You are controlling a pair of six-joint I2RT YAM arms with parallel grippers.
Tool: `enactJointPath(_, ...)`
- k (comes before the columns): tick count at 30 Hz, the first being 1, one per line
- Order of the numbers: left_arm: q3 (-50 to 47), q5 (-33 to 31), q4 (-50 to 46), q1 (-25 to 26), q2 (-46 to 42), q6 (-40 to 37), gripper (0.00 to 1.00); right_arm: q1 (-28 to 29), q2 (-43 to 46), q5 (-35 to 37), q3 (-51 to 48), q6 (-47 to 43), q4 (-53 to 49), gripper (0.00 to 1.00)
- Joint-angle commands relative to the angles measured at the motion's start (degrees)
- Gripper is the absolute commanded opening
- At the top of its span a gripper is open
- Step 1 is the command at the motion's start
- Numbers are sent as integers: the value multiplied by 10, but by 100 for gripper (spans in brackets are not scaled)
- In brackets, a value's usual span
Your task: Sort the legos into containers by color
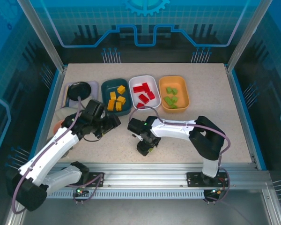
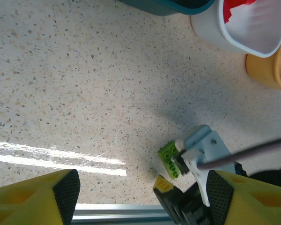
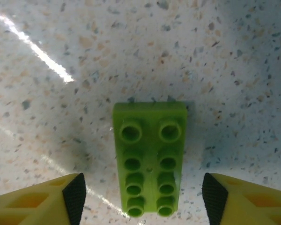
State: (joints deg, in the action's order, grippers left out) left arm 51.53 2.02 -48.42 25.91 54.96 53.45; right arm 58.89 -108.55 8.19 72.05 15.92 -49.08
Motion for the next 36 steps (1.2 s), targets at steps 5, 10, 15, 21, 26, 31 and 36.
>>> enactJointPath(5,-17,-21,-17,12,-36,20,75,-1,-37,6,17,6,-21,50)
enactJointPath(10,-28,-21,-18,15,-48,23,75,-10,-40,0,9,10,-8,38)
enactJointPath(15,-31,-20,-4,25,-46,21,75,-16,-2,23,11,16,-7,31)
enactJointPath(21,-5,-1,51,48,-7,-5,74,-87,97,60,51,29,-58,30)
enactJointPath(26,55,17,107,70,73,-34,75,-213,127,86,93,53,-86,30)
enactJointPath(31,131,35,146,82,162,-59,74,-325,55,109,175,99,-96,30)
enactJointPath(36,203,51,159,86,237,-76,74,-389,-63,129,272,145,-129,30)
